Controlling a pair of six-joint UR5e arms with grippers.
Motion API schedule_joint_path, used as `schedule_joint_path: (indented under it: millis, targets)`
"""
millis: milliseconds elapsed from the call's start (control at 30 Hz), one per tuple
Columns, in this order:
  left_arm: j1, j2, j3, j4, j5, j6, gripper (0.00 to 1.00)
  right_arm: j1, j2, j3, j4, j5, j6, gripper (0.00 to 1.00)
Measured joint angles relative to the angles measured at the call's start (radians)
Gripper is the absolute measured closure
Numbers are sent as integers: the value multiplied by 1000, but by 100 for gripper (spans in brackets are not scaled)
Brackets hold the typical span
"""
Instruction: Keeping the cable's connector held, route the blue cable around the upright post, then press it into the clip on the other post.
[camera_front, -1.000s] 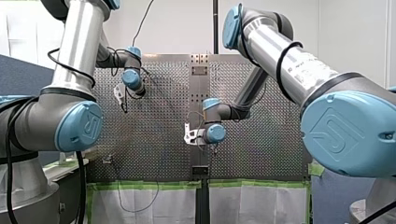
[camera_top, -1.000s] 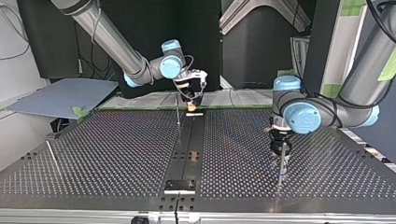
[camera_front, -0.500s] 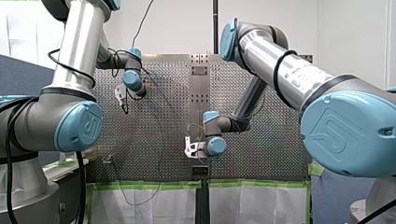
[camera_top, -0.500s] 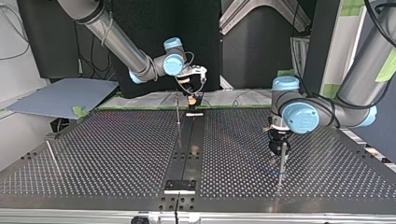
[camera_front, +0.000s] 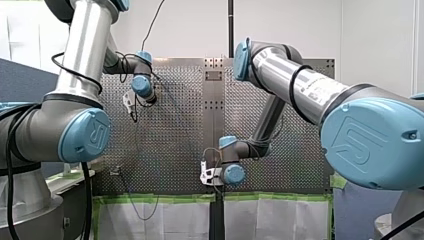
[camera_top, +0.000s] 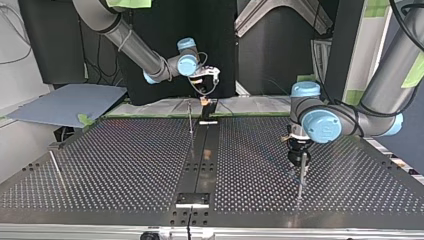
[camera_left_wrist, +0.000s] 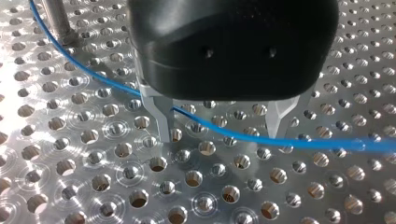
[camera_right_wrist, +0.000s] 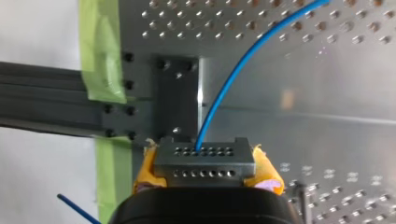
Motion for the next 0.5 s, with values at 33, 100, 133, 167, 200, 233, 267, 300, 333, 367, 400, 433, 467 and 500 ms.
schedule_joint_path:
  millis: [33, 100, 133, 167, 200, 233, 267, 300, 333, 367, 400, 433, 467, 500]
  targets:
    - [0, 0, 0, 0, 0, 0, 4, -2, 10, 0, -9, 4, 4, 100]
    - [-1, 0, 0, 0, 1, 0, 4, -5, 24, 0, -23, 10, 8, 100]
    - [-1, 0, 0, 0, 1, 1, 4, -6, 34, 0, -32, 14, 11, 100]
    - [-1, 0, 0, 0, 1, 1, 4, -8, 41, 0, -38, 17, 13, 100]
    - [-1, 0, 0, 0, 1, 1, 4, -10, 48, 0, -44, 20, 16, 100]
    - [-1, 0, 0, 0, 1, 1, 4, -12, 58, 0, -50, 23, 18, 100]
    - [-1, 0, 0, 0, 1, 1, 4, -14, 66, 0, -53, 25, 20, 100]
    - [-2, 0, 0, 0, 1, 1, 4, -17, 73, 0, -56, 27, 22, 100]
    - [-2, -1, 0, -1, 1, 1, 4, -20, 82, 0, -58, 28, 23, 100]
    - [-2, -1, 0, -1, 1, 1, 4, -23, 90, 0, -60, 29, 23, 100]
    - [-2, -1, 0, -1, 1, 1, 4, -25, 97, 0, -62, 29, 24, 100]
    - [-2, 0, 0, -2, 1, 0, 4, -28, 106, 1, -63, 29, 24, 100]
    - [-2, 0, 0, -2, 1, 0, 4, -31, 113, 2, -65, 29, 24, 100]
    - [-2, 0, 0, -3, 1, 1, 4, -34, 121, 5, -68, 30, 24, 100]
